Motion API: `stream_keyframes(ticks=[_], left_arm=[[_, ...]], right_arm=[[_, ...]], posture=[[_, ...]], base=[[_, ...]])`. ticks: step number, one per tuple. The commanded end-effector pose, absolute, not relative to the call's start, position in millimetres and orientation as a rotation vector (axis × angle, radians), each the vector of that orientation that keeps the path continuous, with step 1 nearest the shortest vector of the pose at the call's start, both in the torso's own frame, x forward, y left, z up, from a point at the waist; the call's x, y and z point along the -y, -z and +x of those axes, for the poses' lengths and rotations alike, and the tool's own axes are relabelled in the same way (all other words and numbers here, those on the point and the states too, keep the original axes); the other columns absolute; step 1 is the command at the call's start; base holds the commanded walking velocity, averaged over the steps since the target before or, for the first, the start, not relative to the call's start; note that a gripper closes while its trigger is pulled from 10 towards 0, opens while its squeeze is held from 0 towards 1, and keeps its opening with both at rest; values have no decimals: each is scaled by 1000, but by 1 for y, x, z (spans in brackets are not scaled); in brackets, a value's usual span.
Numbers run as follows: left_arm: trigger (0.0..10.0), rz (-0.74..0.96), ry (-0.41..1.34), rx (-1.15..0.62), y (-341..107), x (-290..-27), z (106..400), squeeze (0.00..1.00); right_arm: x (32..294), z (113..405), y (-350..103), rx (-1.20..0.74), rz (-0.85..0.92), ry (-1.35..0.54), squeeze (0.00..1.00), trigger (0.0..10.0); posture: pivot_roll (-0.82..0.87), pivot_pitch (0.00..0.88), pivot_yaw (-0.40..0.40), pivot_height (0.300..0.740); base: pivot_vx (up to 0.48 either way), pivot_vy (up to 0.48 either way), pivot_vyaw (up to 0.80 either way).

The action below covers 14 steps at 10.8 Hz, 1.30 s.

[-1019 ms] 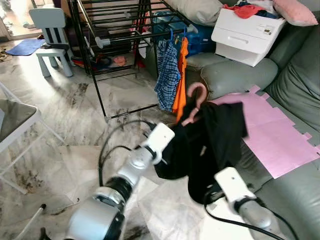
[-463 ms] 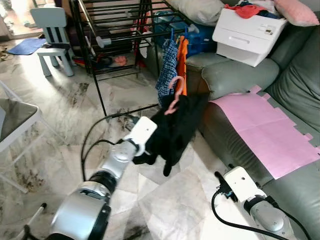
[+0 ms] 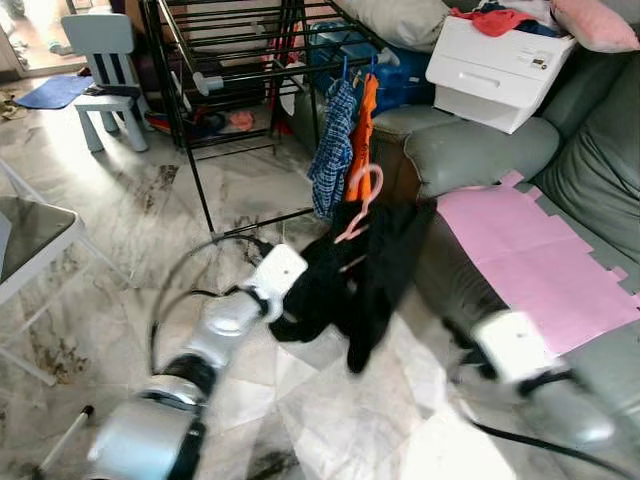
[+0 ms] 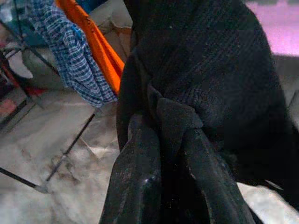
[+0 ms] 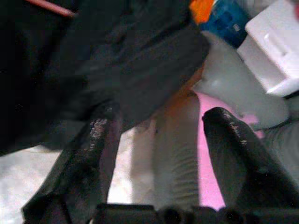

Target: Hang hanger

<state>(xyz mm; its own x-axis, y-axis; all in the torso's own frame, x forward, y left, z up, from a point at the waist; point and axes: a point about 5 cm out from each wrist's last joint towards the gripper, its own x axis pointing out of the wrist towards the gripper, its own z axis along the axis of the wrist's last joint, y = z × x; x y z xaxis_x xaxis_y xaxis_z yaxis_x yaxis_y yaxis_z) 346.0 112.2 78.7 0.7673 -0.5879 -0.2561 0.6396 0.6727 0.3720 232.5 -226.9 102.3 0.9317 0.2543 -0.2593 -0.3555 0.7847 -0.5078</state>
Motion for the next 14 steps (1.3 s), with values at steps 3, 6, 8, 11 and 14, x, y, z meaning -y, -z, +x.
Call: stream_keyframes(ticks=[3,6,8,11,14], left_arm=[[0,672,925,52,-98,-111,341,0],[0,752,1117,143,-100,-100,330,0],[0,754,1177,195,-103,-94,326,0],[0,752,1227,274,-109,-88,321,0],[0,719,1272,350,-112,-81,315,0]], right_arm=[[253,220,-134,-186,-647,-477,1000,10000],[268,221,-154,-214,-717,-553,1000,10000],[270,222,-152,-251,-737,-599,1000,10000],[270,223,-145,-279,-680,-636,737,10000],[275,222,-129,-327,-612,-666,0,10000]], posture=[[5,0,-23,740],[0,0,-21,740],[4,0,-20,740],[8,0,-22,740],[14,0,-23,740]], base=[[0,0,0],[0,0,0],[0,0,0],[0,0,0],[0,0,0]])
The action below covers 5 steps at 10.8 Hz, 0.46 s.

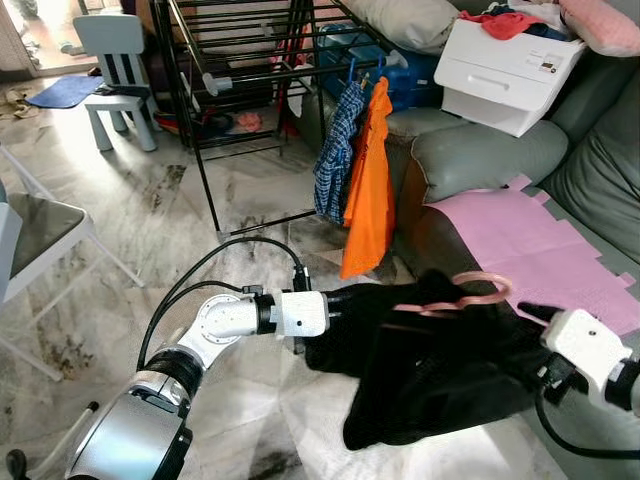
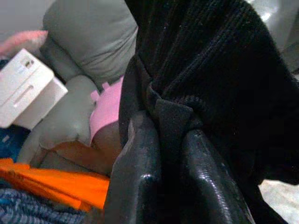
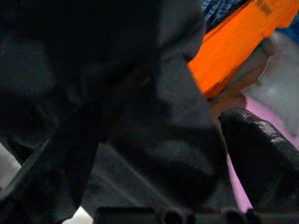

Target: Hang hanger

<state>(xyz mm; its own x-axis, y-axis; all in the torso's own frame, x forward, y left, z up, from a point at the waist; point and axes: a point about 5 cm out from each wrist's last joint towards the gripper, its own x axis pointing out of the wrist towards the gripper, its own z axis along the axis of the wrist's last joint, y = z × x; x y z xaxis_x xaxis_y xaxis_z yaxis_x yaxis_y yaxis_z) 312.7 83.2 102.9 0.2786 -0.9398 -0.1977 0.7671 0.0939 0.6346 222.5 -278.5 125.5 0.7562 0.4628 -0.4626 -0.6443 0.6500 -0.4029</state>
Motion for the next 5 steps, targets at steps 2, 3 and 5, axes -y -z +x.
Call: stream_keyframes(ticks=[2,3,5], left_arm=[[0,695,1293,374,-112,-79,311,0],[0,695,1305,382,-112,-79,309,0],[0,691,1309,380,-112,-81,309,0]], right_arm=[[275,225,-111,-376,-520,-697,0,0],[272,228,-107,-382,-530,-712,0,0],[262,231,-106,-367,-519,-765,0,0]], posture=[[25,0,-20,740],[30,0,-21,740],[38,0,-20,740]], base=[[0,0,0],[0,0,0],[0,0,0]])
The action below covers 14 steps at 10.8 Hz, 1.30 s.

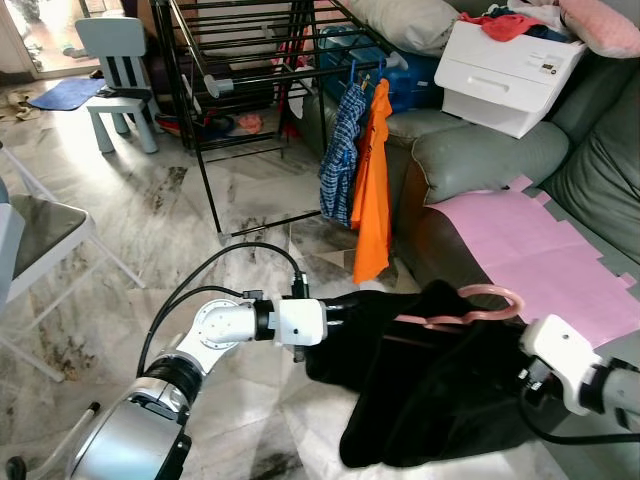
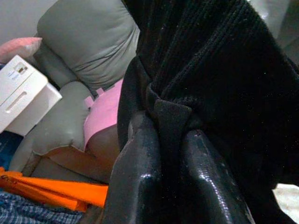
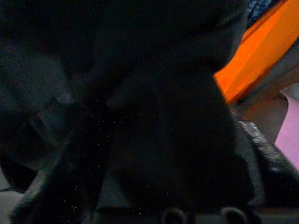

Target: Hang hanger

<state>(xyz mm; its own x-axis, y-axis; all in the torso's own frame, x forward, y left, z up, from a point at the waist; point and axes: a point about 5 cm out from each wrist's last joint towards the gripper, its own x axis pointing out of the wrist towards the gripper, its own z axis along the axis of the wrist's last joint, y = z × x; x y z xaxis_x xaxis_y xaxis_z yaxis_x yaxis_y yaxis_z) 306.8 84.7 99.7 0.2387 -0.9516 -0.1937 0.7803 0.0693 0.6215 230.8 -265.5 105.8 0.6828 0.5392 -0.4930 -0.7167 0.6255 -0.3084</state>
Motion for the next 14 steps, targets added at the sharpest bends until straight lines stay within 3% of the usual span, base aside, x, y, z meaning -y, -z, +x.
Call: stream_keyframes(ticks=[1,4,9,10,14], left_arm=[[0,685,1306,378,-112,-81,310,0],[0,679,1296,364,-112,-80,311,0],[0,635,1228,300,-107,-84,316,0],[10000,606,1177,247,-104,-86,320,1000],[10000,594,1199,156,-93,-93,317,1000]], right_arm=[[256,231,-106,-358,-488,-793,0,0],[249,218,-101,-397,-424,-857,0,0],[260,211,-102,-411,-361,-757,0,0],[261,211,-102,-405,-375,-729,0,0],[257,205,-82,-447,-334,-634,0,0]], posture=[[39,0,-19,740],[30,0,-16,740],[19,0,-27,740],[19,0,-27,740],[16,0,-31,740]], base=[[0,0,0],[0,0,0],[0,0,0],[0,0,0],[0,0,0]])
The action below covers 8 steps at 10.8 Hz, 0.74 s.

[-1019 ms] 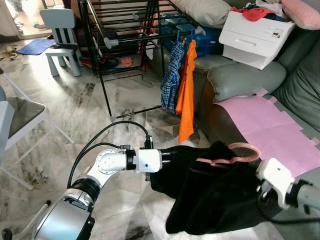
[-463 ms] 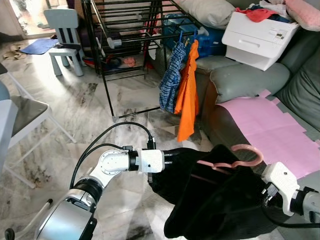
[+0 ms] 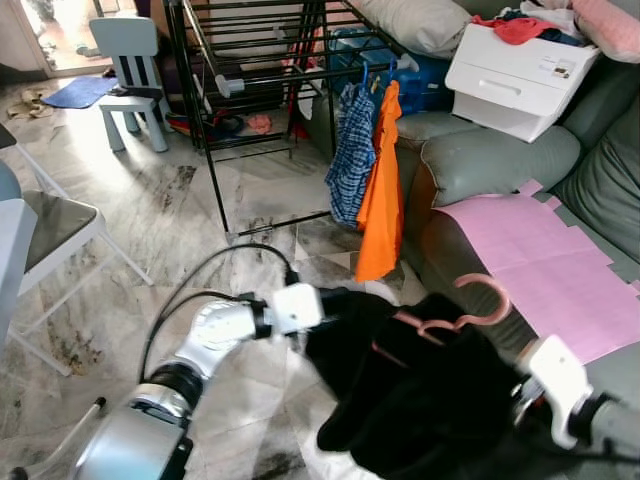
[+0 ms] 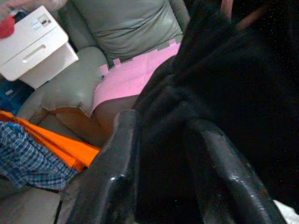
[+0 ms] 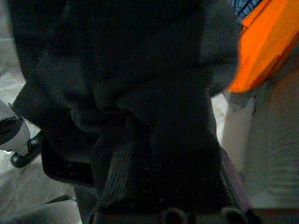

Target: Hang hanger

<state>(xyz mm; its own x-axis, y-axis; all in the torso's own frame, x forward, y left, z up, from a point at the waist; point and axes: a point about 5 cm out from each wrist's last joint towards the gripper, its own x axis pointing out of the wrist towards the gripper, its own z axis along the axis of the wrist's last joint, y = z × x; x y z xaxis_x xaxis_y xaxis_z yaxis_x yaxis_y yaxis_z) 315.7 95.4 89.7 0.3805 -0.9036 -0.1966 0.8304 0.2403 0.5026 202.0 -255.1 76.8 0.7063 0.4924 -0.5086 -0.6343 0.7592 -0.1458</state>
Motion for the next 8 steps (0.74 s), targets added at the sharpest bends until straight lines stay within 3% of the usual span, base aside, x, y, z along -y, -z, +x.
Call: stream_keyframes(ticks=[1,3,4,8], left_arm=[[10000,592,1191,154,-95,-93,319,1000],[10000,589,1177,156,-96,-91,321,1000],[10000,535,1094,74,-91,-96,326,1000],[10000,321,597,-79,-69,-122,335,1000]], right_arm=[[256,204,-79,-454,-337,-625,0,0],[256,203,-74,-465,-343,-586,0,0],[258,204,-72,-475,-363,-556,0,0],[260,215,-61,-440,-384,-279,0,0]], posture=[[14,0,-30,740],[11,0,-35,740],[17,0,-44,740],[41,0,-51,740]], base=[[0,0,0],[0,0,0],[0,0,0],[0,0,0]])
